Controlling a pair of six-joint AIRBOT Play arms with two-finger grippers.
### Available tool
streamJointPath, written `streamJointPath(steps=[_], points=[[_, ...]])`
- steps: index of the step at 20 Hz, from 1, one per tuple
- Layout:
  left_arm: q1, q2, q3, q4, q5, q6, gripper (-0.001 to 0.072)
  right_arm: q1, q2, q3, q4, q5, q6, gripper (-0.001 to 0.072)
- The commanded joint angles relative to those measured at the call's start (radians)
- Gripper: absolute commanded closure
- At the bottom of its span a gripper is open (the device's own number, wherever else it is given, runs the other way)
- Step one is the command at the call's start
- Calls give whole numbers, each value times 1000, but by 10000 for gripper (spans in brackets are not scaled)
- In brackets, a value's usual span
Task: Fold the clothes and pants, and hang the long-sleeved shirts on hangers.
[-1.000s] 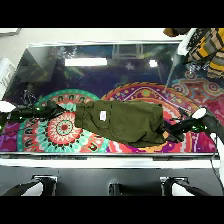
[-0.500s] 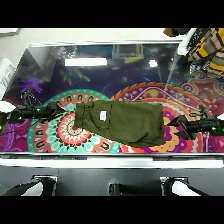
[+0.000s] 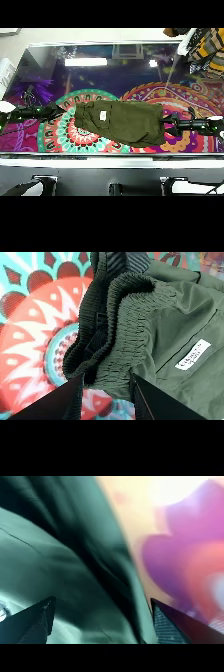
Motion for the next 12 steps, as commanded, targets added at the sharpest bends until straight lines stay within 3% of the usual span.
streamJointPath(steps=[1, 3, 4, 5, 6, 8, 9, 10, 12], points=[[-1, 0, 1, 0, 2, 0, 369, 79, -34, -1, 4, -78, -25, 10], [-20, 0, 1, 0, 2, 1, 369, 121, -34, -1, 3, -93, -25, 59], [-44, 0, 2, 1, 2, 10, 369, 136, -34, -1, 3, -100, -25, 155], [-77, 0, 3, 1, 7, 21, 374, 141, -34, 0, 7, -102, -25, 297], [-121, -1, 6, 5, 21, 26, 391, 143, -32, 1, 11, -100, -18, 520], [-217, -8, 18, 7, 63, 25, 398, 143, -1, 2, 10, -109, -1, 664], [-271, -14, 30, 7, 92, 23, 489, 143, 31, 2, 10, -118, 14, 692], [-336, -23, 47, 7, 132, 24, 654, 143, 63, 3, 5, -122, 39, 692], [-470, -65, 95, 8, 226, 17, 688, 143, 129, 20, -43, -106, 119, 693]])
